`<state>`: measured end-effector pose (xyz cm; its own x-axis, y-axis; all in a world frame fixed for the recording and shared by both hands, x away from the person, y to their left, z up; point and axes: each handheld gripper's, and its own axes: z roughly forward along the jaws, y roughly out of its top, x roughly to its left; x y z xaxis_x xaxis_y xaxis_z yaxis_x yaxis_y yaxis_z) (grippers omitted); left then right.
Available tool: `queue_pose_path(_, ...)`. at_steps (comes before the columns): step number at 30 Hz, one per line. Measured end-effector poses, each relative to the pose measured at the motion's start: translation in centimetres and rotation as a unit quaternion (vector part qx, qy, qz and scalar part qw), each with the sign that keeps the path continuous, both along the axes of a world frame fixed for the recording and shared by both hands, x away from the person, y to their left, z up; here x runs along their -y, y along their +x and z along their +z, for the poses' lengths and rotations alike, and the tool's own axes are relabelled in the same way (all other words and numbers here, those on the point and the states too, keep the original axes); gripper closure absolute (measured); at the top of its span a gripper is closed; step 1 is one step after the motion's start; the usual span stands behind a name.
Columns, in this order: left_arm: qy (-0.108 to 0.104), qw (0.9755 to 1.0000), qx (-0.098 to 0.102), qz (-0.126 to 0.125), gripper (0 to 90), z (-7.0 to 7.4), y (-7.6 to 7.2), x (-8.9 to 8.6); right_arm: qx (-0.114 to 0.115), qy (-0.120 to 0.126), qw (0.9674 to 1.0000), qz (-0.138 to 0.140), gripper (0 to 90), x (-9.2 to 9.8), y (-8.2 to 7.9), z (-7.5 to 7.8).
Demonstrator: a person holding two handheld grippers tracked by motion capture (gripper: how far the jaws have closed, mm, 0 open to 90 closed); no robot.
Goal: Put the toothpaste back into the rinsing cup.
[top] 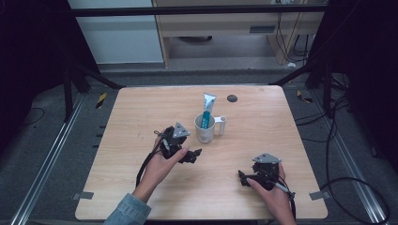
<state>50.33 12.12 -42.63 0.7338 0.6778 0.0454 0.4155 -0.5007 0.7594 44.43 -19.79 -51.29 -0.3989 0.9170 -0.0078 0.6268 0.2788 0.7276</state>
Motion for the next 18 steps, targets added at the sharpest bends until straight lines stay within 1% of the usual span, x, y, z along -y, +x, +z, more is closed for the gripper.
queue_pose_path(1, -0.001, 1.0000, -0.002, 0.002, 5.1, -0.2, -0.2, -0.3, 0.000, 0.001, 1.0000, -0.001, 2.0, 0.0, 0.0, 0.0)
queue_pose_path(4, 0.005, 0.9999, -0.002, 0.012, 5.2, -0.6, -0.6, -1.5, 0.000, 0.000, 1.0000, 0.000, 2.0, 0.0, 0.0, 0.0)
queue_pose_path(7, 0.008, 0.9996, -0.005, 0.026, 5.1, -1.0, -0.9, -2.8, 0.000, 0.000, 1.0000, 0.000, 2.0, 0.0, 0.0, 0.0)
queue_pose_path(9, 0.012, 0.9994, -0.003, 0.033, 5.1, -1.2, -1.0, -3.6, 0.000, 0.000, 1.0000, 0.000, 2.0, 0.0, 0.0, 0.0)
queue_pose_path(13, 0.019, 0.9986, -0.001, 0.050, 5.1, -1.7, -0.9, -5.2, 0.000, 0.000, 1.0000, -0.001, 2.0, 0.0, 0.0, 0.0)
queue_pose_path(16, 0.010, 0.9977, -0.004, 0.068, 5.1, -2.2, -0.6, -6.6, -0.001, 0.001, 1.0000, -0.001, 2.0, 0.0, 0.0, 0.0)
queue_pose_path(18, 0.023, 0.9970, -0.004, 0.073, 5.1, -2.4, -0.3, -7.2, 0.000, 0.000, 1.0000, 0.000, 2.0, 0.0, 0.0, 0.0)
